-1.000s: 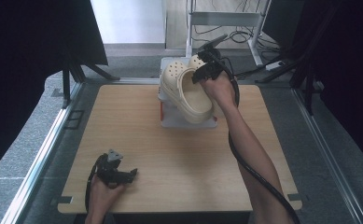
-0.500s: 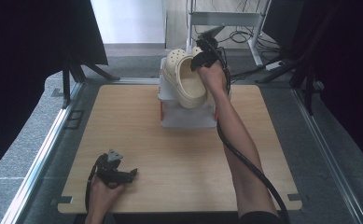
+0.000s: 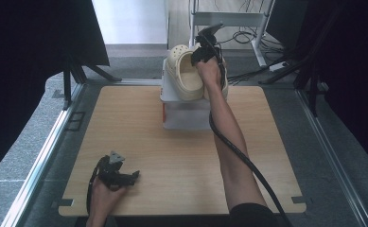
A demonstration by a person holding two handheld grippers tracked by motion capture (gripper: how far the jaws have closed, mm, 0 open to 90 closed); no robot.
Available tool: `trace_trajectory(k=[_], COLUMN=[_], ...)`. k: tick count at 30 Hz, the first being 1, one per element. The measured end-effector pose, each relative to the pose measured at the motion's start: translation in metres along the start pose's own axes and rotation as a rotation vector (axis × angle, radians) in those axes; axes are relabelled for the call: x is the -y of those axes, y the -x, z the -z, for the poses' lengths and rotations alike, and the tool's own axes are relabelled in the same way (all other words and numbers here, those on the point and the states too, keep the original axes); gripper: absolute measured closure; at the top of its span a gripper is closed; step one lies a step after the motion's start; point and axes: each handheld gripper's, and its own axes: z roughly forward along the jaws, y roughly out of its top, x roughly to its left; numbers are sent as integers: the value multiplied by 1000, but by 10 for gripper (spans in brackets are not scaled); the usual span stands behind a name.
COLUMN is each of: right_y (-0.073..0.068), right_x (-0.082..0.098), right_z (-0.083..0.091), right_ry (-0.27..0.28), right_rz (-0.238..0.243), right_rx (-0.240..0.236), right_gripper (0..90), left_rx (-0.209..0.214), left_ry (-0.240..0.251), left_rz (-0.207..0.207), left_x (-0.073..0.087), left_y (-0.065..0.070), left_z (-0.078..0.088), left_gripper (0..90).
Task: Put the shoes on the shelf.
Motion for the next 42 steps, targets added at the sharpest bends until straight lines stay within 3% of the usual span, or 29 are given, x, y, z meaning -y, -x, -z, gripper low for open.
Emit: trace_trajectory(k=[4, 11, 15, 19, 22, 26, 35, 42], right_y=[-1, -6, -2, 0, -1, -4, 2, -1], right_x=[1, 8, 11, 15, 20, 30, 49, 63], right_z=[-11, -19, -17, -6, 1, 12, 27, 41], right_ry=[-2, -9, -6, 41, 18, 21, 7, 35], right_rz=[6, 75, 135, 237, 333, 388, 421, 458], right_rx=[6, 29, 40, 9, -22, -47, -124, -189], right_gripper=[650, 624, 517, 358, 278, 211, 143, 97], left_rx=[0, 0, 1, 0, 0, -2, -1, -3], left_ry=[1, 0, 1, 1, 1, 3, 1, 3], left_rz=[-1, -1, -1, -2, -2, 0, 0, 1], left_x=[0, 0, 0, 0, 0, 0, 0, 0], left_y=[0, 0, 0, 1, 1, 1, 1, 1], left_z=[0, 0, 0, 0, 0, -1, 0, -1], left_gripper=[0, 0, 0, 0, 0, 0, 0, 0])
